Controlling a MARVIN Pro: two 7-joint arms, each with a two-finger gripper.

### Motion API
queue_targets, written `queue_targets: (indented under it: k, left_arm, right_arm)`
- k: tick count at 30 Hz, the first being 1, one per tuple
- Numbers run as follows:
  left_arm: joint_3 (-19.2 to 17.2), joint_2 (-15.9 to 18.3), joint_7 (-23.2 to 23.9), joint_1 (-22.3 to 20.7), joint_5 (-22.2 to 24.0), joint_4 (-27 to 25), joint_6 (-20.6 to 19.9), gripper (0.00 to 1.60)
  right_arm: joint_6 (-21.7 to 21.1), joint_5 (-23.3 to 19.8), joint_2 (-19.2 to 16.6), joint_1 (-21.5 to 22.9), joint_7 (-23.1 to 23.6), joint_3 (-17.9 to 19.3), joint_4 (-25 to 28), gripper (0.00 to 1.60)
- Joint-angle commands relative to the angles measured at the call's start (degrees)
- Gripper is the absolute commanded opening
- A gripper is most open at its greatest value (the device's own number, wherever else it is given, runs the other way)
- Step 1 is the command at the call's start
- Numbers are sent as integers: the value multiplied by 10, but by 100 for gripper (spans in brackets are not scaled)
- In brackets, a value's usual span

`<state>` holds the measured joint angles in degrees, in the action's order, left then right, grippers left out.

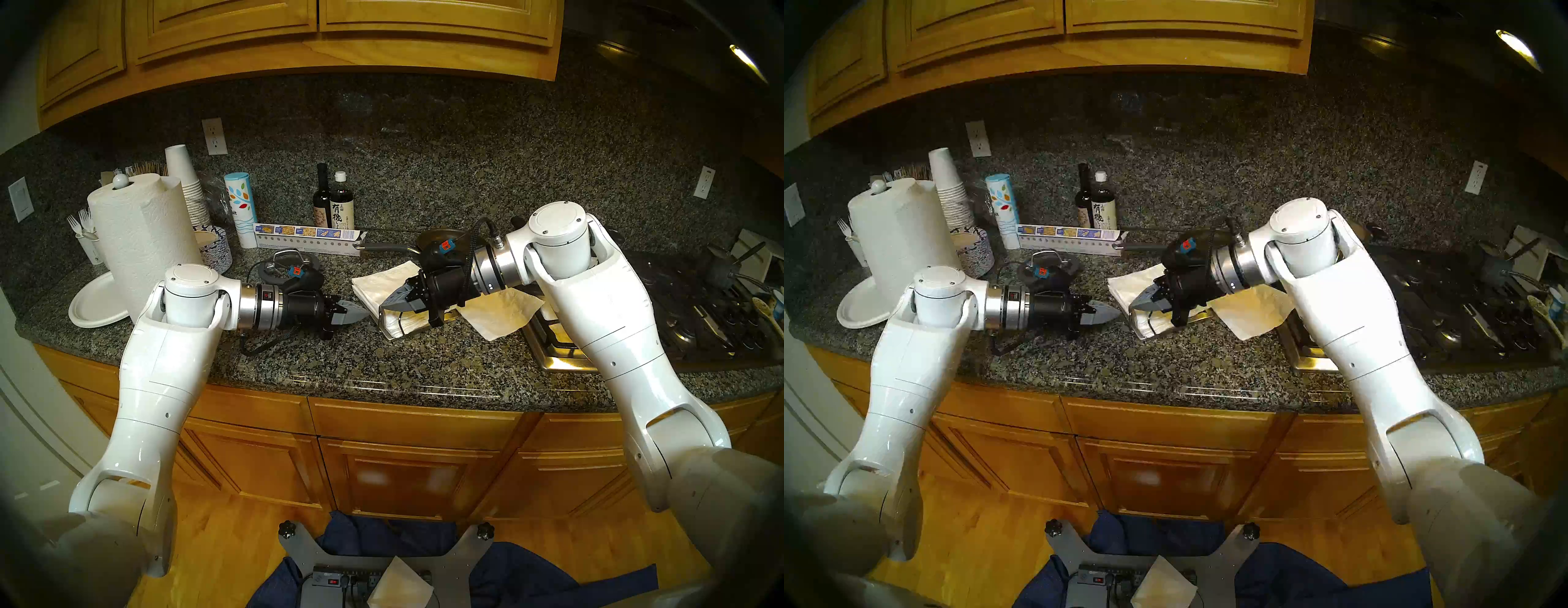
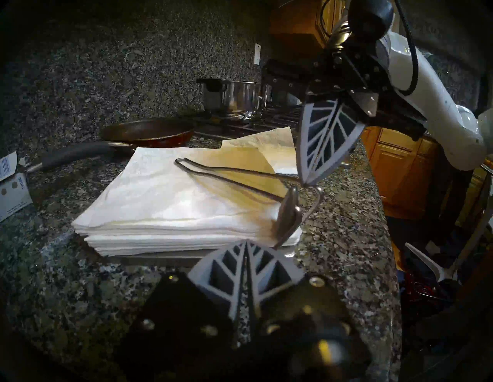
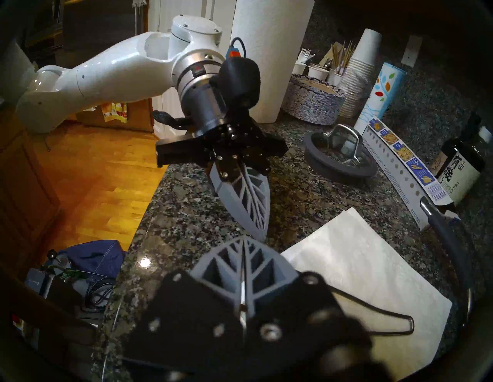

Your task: Take napkin out of napkin holder

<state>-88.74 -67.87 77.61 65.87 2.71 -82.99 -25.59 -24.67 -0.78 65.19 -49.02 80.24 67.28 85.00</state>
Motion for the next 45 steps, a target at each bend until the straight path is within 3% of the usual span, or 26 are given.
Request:
queue_targets:
  k: [1, 45]
  left_arm:
    - [0, -2, 2, -26, 2, -4, -1, 24]
    - [7, -11, 10, -16, -10, -10, -4, 28]
  right_arm:
    - [-7, 0, -2, 18, 1, 7, 13, 10]
    - [10, -2, 6, 22, 7, 1, -8, 8]
